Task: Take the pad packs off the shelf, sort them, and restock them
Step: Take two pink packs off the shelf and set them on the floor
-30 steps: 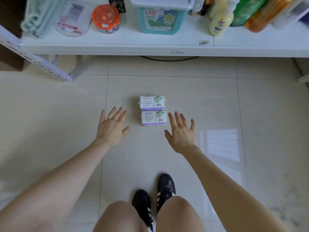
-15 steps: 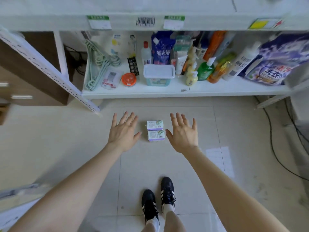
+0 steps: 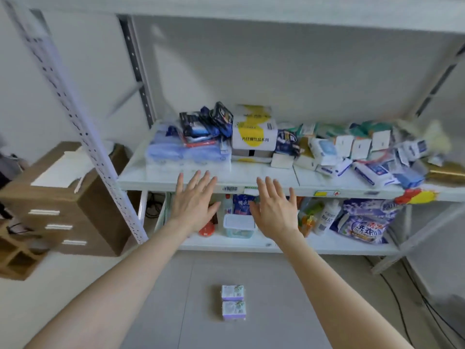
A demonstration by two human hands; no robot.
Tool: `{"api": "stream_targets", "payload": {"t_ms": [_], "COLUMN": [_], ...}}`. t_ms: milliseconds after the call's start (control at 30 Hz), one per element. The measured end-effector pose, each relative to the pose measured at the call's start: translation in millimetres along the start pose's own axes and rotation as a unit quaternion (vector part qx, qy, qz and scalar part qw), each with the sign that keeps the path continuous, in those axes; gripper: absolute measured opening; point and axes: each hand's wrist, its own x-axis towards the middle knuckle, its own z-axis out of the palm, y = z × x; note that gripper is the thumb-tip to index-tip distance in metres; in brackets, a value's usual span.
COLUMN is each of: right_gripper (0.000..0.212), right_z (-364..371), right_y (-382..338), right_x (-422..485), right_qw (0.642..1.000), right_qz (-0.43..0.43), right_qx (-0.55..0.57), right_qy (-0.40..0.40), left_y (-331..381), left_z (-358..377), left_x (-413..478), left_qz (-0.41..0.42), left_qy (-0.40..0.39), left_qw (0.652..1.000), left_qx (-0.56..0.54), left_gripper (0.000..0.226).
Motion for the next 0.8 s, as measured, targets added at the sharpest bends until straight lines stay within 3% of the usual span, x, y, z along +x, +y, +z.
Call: {"api": "stream_targets", "payload": {"t_ms": [467, 800], "right_gripper": [0.064, 0.064], "right_z": [-205, -266], "right_y": [5, 14], "right_x": [74, 108], "right_qw": [0.978, 0.960], "right_qz": [-0.008, -0.001], "right_qx": [-0.030, -0.025], "right_qy": [0.206, 0.280], "left_y": [-36, -43], "left_z": [-212, -283], "left_x": [75, 121], "left_qz": [-0.009, 0.006], "left_qy": [0.226, 0.289], "left_qw": [0.974, 0.957], "left_qx": [0.022, 0.025], "left_gripper": [0.069, 0.072]}}
